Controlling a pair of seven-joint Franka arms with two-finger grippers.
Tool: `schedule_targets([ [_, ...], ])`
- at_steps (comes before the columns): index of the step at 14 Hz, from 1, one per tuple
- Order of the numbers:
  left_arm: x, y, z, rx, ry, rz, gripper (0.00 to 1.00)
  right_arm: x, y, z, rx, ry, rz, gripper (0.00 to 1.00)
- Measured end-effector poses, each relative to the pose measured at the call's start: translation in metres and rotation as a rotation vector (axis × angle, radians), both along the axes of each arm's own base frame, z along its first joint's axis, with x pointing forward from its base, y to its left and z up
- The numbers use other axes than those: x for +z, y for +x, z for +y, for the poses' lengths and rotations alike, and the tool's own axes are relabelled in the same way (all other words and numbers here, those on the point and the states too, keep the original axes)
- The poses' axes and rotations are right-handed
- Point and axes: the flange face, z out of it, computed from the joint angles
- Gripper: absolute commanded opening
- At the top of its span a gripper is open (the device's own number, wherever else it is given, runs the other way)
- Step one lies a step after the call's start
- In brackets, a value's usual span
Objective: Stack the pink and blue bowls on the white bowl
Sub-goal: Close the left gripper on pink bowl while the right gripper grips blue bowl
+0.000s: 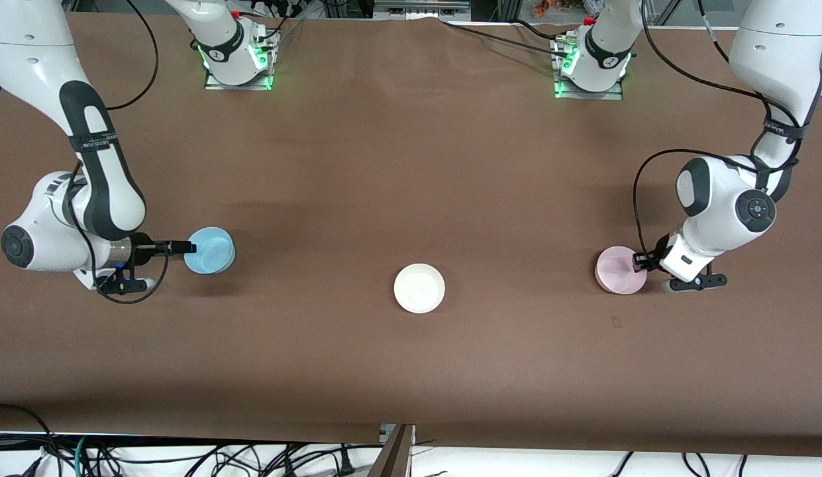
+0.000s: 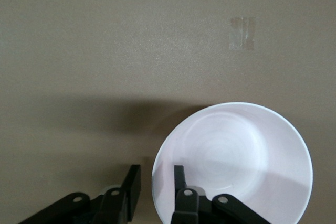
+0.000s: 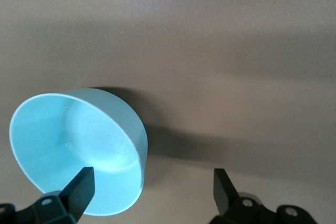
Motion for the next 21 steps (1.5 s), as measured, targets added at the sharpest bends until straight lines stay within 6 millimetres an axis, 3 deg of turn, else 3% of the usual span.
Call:
schedule_targets([
  [5, 0.0024, 0.0023, 0.0, 0.0, 0.0, -0.006, 0.26, -0.0094, -0.0022, 0.0001, -0.014, 0.007, -0.028, 0.99],
  [10, 0.0033, 0.0031, 0.0001, 0.0, 0.001, -0.009, 0.19, -0.0067, -0.0003, 0.0006, -0.03, 0.019, -0.044, 0.98],
  [16, 0.0036, 0.0034, -0.0005, -0.001, 0.0, -0.009, 0.1, -0.0041, 0.0005, 0.0005, -0.03, 0.019, -0.05, 0.73],
  [18, 0.0038, 0.0036, -0.0006, -0.001, 0.0, -0.01, 0.01, -0.0041, 0.0005, 0.0006, -0.03, 0.019, -0.05, 0.58],
  [21, 0.0067, 0.0057, -0.0023, -0.004, 0.0, -0.016, 0.0, -0.0041, 0.0007, 0.002, -0.028, 0.021, -0.05, 0.4],
])
